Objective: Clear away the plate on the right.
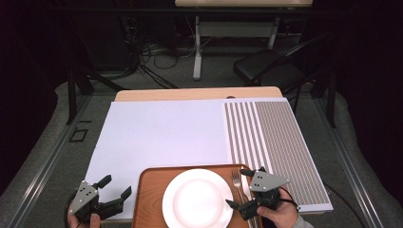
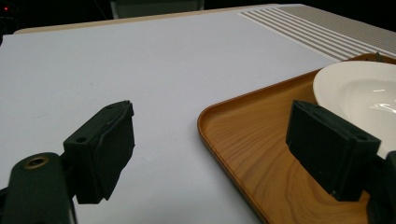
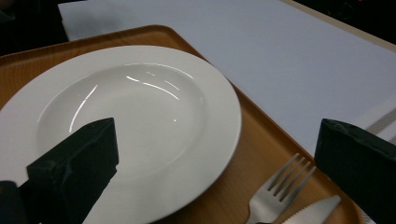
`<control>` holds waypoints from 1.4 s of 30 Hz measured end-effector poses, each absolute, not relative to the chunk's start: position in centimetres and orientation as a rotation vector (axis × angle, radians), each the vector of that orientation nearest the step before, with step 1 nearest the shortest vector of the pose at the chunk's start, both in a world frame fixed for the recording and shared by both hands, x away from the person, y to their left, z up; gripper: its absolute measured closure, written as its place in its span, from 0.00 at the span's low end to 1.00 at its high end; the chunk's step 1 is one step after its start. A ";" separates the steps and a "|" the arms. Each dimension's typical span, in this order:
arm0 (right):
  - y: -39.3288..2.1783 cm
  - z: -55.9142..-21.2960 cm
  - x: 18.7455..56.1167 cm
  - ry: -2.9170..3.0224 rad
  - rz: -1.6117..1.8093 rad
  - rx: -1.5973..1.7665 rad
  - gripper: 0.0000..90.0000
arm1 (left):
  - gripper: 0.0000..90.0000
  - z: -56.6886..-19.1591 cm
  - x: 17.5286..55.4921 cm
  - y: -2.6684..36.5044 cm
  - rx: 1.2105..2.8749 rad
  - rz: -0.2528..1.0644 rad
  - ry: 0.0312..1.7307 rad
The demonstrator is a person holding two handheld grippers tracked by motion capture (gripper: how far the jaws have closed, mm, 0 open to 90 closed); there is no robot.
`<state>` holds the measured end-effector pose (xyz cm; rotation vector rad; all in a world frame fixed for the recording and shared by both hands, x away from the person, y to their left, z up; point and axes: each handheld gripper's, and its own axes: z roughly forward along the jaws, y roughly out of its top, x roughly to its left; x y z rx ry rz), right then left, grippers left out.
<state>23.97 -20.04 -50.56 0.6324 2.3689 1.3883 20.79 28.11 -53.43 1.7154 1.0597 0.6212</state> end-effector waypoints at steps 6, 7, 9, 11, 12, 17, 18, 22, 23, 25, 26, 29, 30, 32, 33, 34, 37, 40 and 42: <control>-21.8 -50.4 24.9 2.314 1.373 0.707 0.00 | 0.17 -53.4 20.8 28.2 1.713 0.622 1.063; -22.1 -50.4 25.0 2.309 1.369 0.718 0.00 | 0.17 -53.4 20.8 28.2 1.712 0.623 1.063; -22.7 -50.5 25.2 2.297 1.356 0.737 0.00 | 0.17 -53.4 20.7 28.2 1.710 0.621 1.062; -23.3 -50.6 25.4 2.279 1.353 0.772 0.00 | 0.17 -53.4 20.7 28.2 1.709 0.622 1.065; -23.7 -50.7 25.5 2.272 1.348 0.788 0.00 | 0.17 -53.4 20.7 28.2 1.710 0.623 1.065; -25.2 -51.0 25.8 2.231 1.319 0.869 0.00 | 0.17 -53.4 20.7 28.2 1.708 0.623 1.066; -25.5 -51.1 25.9 2.219 1.309 0.884 0.00 | 0.17 -53.4 20.7 28.2 1.707 0.624 1.067; -26.7 -51.5 26.2 2.186 1.283 0.935 0.00 | 0.17 -53.4 20.7 28.3 1.710 0.625 1.067; -26.9 -51.6 26.2 2.180 1.278 0.945 0.00 | 0.17 -53.4 20.7 28.3 1.709 0.625 1.068; -27.4 -51.8 26.3 2.169 1.274 0.970 0.00 | 0.17 -53.4 20.7 28.3 1.709 0.625 1.067; -27.6 -51.9 26.3 2.157 1.273 0.982 0.00 | 0.17 -53.4 20.7 28.3 1.710 0.625 1.067; -28.2 -52.1 26.5 2.138 1.259 1.013 0.00 | 0.17 -53.4 20.7 28.3 1.707 0.624 1.068; -28.4 -52.2 26.5 2.131 1.263 1.028 0.00 | 0.17 -53.4 20.7 28.3 1.707 0.625 1.069; -28.7 -52.3 26.6 2.121 1.259 1.041 0.00 | 0.17 -53.4 20.7 28.3 1.706 0.625 1.071; -28.9 -52.4 26.7 2.116 1.256 1.048 0.00 | 0.17 -53.4 20.7 28.3 1.707 0.626 1.071; -29.0 -52.4 26.7 2.112 1.252 1.054 0.00 | 0.17 -53.4 20.7 28.3 1.707 0.626 1.071; -29.4 -52.5 26.8 2.100 1.241 1.071 0.00 | 0.17 -53.4 20.7 28.3 1.707 0.625 1.071; -29.7 -52.7 26.9 2.085 1.233 1.094 0.00 | 0.17 -53.4 20.7 28.3 1.707 0.625 1.072; -30.0 -52.8 27.0 2.076 1.231 1.106 0.00 | 0.17 -53.4 20.7 28.4 1.707 0.625 1.073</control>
